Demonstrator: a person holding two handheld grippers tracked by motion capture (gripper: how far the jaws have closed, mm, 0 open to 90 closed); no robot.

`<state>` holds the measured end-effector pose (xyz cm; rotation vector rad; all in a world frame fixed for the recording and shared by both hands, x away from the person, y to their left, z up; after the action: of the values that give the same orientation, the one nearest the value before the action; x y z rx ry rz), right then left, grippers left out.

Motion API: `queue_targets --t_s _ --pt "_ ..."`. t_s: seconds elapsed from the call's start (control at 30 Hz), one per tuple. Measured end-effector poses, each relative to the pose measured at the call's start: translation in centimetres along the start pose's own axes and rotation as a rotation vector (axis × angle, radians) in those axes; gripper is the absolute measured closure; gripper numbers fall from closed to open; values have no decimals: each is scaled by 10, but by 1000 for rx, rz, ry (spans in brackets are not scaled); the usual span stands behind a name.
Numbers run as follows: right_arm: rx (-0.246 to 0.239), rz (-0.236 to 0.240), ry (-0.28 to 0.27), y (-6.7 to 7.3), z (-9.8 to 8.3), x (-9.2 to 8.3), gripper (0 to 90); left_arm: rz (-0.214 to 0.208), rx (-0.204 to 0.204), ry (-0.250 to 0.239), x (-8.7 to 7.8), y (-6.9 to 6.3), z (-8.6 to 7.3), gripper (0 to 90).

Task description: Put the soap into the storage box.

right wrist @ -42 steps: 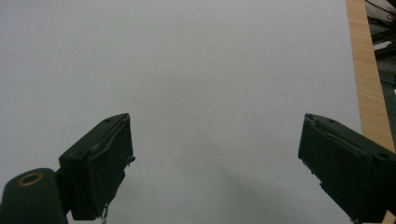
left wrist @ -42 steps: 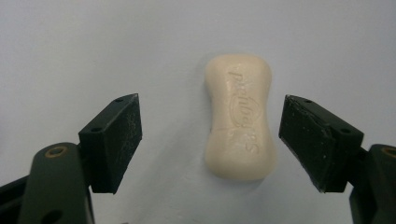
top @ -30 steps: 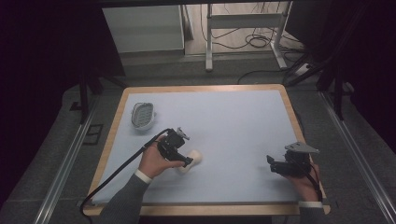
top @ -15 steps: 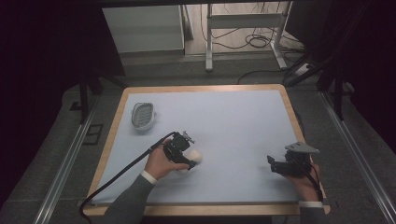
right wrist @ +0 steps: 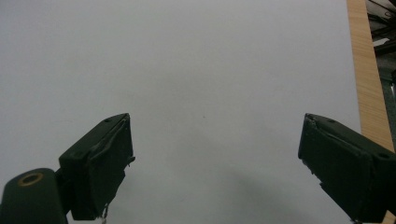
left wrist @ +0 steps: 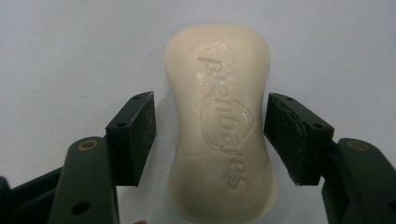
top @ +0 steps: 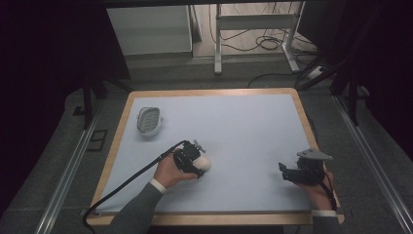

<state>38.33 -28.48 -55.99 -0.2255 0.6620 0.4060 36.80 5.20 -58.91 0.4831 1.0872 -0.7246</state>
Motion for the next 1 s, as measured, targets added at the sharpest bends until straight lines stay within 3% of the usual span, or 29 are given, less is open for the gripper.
queue_targets --t_s 0.27,0.57,1.0 --pt "2 2 -5 0 1 -1 99 -5 17 5 1 -4 -1 489" --pt "1 -5 -12 -2 1 -2 99 -8 24 0 -2 -2 -2 495" --pt "6 -10 -17 -5 1 -4 99 -16 0 -63 -20 8 3 495"
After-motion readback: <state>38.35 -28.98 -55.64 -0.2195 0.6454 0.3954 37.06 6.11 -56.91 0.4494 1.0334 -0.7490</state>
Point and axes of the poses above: each handheld gripper's, and its own axes: x roughly forward along the jaws, z roughly out of its top, y roughly to its left, the point moved 9 cm from there along x, roughly forward along the jaws, and after that the axes turned 3 degrees about z, right-handed, at the moved point
